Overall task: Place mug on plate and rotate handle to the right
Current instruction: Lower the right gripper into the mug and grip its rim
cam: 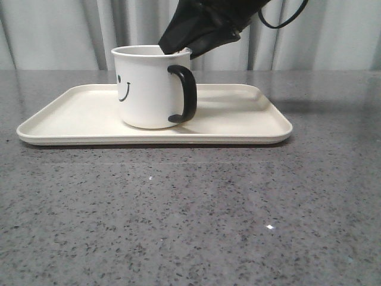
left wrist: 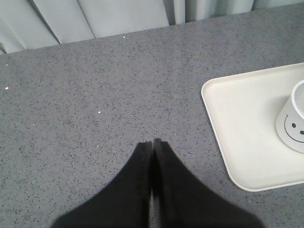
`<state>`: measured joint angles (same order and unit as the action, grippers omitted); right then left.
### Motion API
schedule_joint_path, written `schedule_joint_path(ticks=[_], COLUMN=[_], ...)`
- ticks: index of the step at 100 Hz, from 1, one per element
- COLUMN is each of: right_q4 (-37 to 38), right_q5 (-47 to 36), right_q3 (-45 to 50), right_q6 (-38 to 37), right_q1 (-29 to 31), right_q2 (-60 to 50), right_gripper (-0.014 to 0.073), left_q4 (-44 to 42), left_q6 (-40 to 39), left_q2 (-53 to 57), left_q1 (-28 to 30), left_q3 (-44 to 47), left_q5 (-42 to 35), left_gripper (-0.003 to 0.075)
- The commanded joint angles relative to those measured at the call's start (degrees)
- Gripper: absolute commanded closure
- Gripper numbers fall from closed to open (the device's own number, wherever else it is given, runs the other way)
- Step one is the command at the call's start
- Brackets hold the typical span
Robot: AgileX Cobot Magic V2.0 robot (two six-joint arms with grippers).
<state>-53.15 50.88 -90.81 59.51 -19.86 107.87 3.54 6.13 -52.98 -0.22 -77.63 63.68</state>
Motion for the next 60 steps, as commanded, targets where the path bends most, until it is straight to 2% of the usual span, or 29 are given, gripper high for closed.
schedule_joint_path(ticks=[1,60], right_q4=[-2.36,1.14], right_q5=[0.09,1.58], right_q3=[-1.97,-1.97], right_q6=[0.14,-2.05], right_q1=[-0.07,-0.07], right_q2=[-3.06,-2.99], right_gripper=[0.0078,0.0078], left_q4=[0.35,0.35], left_q6=[-0.59,-0.59], left_q2=[0.51,0.4], left_q1=[0.09,0.09], left_q3=[-1.35,-1.35], left_q5=[-3.6,-3.6], left_gripper=[0.074,0.074])
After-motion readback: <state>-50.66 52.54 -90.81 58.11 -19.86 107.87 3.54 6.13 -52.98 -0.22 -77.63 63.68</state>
